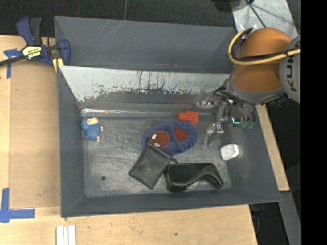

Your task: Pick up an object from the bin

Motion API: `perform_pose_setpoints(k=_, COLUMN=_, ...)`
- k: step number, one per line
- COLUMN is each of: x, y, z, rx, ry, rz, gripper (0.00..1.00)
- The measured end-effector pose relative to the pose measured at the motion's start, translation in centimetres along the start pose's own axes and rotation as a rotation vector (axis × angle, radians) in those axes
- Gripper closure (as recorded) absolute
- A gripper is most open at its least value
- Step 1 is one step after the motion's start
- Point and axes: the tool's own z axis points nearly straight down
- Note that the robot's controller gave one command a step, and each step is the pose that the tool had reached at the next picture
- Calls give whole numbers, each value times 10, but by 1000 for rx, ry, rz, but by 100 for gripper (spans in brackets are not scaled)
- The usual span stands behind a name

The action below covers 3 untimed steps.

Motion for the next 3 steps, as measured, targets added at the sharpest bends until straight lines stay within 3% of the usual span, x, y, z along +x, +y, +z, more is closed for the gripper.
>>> perform_pose_setpoints(k=1, x=-31, y=9, z=76, rx=2, ry=9, rz=311, gripper=0)
perform_pose_setpoints(k=2, x=-35, y=8, z=72, rx=2, ry=-11, rz=313, gripper=100)
perform_pose_setpoints(k=3, x=-22, y=10, z=-118, rx=0, ry=-17, rz=273, gripper=100)
